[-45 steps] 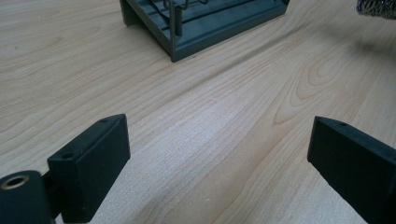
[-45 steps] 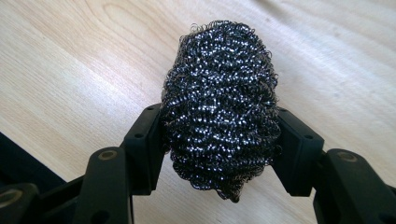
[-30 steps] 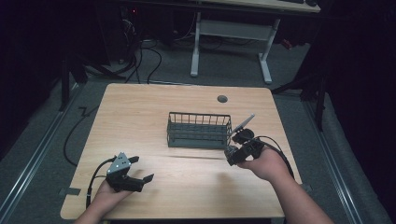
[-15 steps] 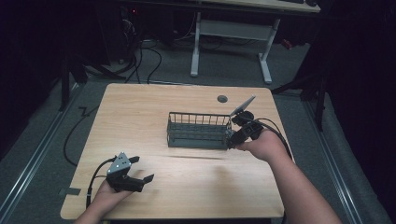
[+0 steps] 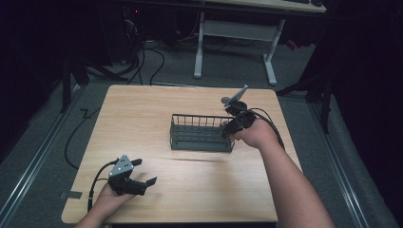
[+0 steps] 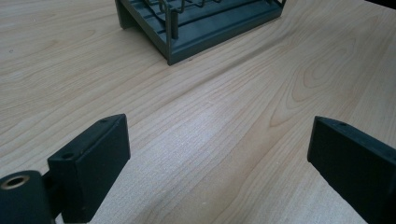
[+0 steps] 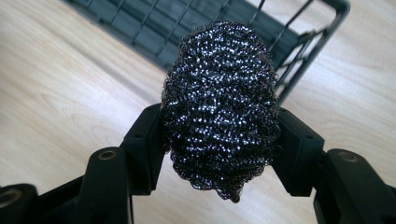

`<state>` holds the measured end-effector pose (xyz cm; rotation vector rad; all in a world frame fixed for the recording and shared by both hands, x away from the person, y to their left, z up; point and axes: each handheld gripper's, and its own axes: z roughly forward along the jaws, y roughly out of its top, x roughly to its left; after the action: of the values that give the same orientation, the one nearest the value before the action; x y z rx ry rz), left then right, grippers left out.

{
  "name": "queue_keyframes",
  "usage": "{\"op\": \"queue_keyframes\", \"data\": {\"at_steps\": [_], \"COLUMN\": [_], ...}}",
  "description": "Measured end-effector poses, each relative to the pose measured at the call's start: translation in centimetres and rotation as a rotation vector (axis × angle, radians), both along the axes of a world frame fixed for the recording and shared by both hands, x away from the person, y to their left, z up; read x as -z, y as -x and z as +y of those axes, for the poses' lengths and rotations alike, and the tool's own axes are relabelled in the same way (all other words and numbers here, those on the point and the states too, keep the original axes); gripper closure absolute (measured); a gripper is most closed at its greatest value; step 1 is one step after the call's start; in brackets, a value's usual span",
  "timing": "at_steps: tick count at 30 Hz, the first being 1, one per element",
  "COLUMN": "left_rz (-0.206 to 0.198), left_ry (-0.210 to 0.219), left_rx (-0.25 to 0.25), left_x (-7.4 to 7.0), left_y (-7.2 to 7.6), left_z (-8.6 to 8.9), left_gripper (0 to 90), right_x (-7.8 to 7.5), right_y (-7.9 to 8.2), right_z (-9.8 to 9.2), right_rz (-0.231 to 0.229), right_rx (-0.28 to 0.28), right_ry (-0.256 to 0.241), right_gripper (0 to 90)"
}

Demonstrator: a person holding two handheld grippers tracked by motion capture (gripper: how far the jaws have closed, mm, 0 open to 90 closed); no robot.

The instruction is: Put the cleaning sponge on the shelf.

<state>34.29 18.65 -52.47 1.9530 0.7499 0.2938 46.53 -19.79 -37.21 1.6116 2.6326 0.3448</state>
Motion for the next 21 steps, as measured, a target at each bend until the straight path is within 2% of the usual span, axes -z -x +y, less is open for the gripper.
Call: {"op": "queue_keyframes", "data": {"at_steps": [4, 8, 9, 19, 21], "left_rz": [0.0, 0.0, -0.002, -0.001, 0.0], "left_ry": [0.001, 0.004, 0.007, 0.007, 0.004], "left_rx": [0.0, -0.002, -0.004, -0.003, -0.003], "left_x": [0.0, 0.0, 0.0, 0.0, 0.0], "left_y": [0.0, -0.1, -0.1, 0.0, 0.0], "left_z": [0.0, 0.1, 0.1, 0.1, 0.1], "left_gripper": [6.5, 6.6, 6.6, 6.6, 6.6], "right_x": [0.4, 0.8, 1.0, 1.7, 1.6], "right_y": [-1.3, -2.1, -2.4, -3.4, -3.6], "right_z": [0.6, 0.8, 0.8, 1.0, 1.1], "right_rz": [0.008, 0.02, 0.018, 0.035, 0.03], "right_rx": [0.004, 0.025, 0.01, 0.038, 0.029], "right_ry": [0.026, 0.02, 0.025, 0.036, 0.036], "right_gripper": [42.2, 42.1, 42.1, 42.1, 42.1]}}
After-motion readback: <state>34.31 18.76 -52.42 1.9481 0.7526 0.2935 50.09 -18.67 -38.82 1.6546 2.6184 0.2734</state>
